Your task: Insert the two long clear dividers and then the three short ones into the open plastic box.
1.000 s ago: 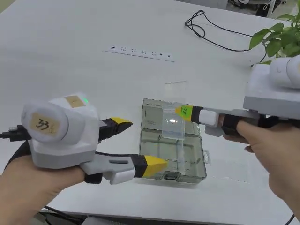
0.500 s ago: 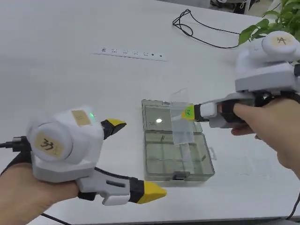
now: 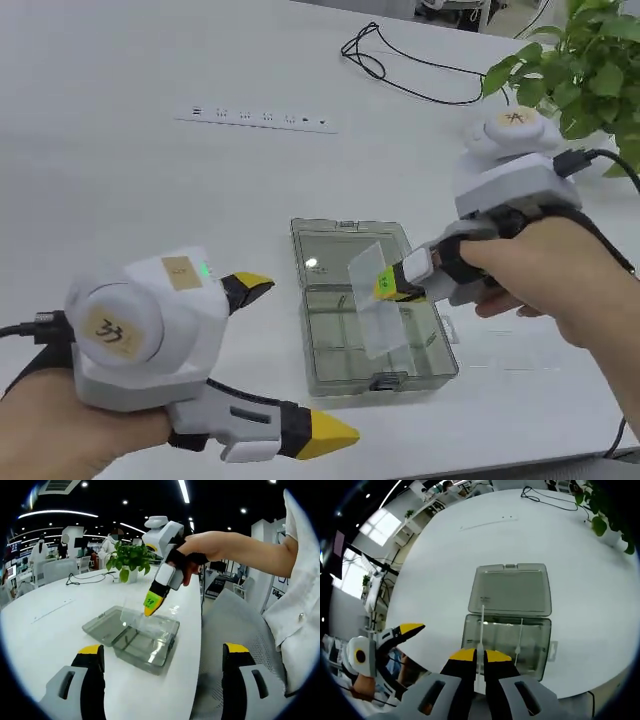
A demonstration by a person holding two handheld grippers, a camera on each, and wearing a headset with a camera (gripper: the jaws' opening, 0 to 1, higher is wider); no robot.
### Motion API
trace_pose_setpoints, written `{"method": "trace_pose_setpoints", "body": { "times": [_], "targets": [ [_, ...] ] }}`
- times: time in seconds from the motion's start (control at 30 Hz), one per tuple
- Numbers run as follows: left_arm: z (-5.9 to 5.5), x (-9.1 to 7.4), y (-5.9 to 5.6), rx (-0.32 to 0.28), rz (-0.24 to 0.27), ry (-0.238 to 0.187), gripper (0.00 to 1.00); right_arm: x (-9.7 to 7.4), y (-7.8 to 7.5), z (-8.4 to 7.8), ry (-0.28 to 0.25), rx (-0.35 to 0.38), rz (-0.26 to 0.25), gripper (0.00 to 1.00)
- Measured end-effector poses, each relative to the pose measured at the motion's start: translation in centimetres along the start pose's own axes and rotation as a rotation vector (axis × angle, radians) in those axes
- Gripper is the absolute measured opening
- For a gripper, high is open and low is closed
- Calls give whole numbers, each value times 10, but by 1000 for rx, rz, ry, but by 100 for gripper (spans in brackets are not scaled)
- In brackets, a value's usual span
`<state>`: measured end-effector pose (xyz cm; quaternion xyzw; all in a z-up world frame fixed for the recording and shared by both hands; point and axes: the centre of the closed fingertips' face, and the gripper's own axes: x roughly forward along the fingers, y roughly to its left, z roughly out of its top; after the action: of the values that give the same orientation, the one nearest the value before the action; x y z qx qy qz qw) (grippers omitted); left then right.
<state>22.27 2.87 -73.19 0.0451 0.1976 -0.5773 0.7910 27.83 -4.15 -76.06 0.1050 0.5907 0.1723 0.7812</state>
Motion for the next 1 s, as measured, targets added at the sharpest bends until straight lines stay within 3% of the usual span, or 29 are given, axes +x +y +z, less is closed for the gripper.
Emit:
{"method": "trace_pose_setpoints", "body": {
  "times": [0.5, 1.0],
  "targets": [
    [-4, 1, 1, -51, 3, -20, 98, 16, -15, -8, 26, 63, -15, 6],
    [-4, 3, 0, -59, -3, -18, 97, 22, -9, -21, 34, 41, -43, 6]
  ]
}}
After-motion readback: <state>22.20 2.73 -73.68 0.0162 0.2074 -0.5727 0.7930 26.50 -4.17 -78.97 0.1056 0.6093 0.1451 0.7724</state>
